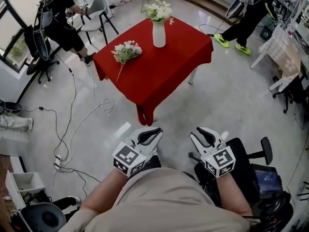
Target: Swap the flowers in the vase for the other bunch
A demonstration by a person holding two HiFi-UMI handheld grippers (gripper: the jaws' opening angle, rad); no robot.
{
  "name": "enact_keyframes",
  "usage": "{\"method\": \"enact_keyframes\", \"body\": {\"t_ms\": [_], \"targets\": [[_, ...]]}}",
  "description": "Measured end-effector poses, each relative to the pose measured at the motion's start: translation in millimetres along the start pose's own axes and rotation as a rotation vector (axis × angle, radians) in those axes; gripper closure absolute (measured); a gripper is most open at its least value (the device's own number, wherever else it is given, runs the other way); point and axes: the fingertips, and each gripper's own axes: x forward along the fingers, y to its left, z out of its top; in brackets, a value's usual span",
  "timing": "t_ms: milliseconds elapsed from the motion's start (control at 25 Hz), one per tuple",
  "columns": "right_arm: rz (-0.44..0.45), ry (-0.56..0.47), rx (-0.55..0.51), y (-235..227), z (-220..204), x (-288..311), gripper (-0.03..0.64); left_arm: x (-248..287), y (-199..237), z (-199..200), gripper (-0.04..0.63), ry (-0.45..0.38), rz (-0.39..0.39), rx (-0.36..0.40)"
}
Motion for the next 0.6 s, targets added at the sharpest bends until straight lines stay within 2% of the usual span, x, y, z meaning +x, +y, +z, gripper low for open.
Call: {"method": "enact_keyframes", "body": {"t_ms": [200, 360, 600], "targets": [[-0.038, -0.003, -0.018, -19, 44, 72, 0.476, -9, 74, 15, 0.558, 0.006, -0.028, 0.013], [-0.076, -0.025, -0.037, -33, 78, 121, 0.456, -14, 127, 21, 0.555, -0.006, -0.018, 0.005], [-0.084, -0.048, -0.046, -60, 118, 184, 0.408, -9, 177, 32, 0.555, -0.036, 0.018, -0.034]]}}
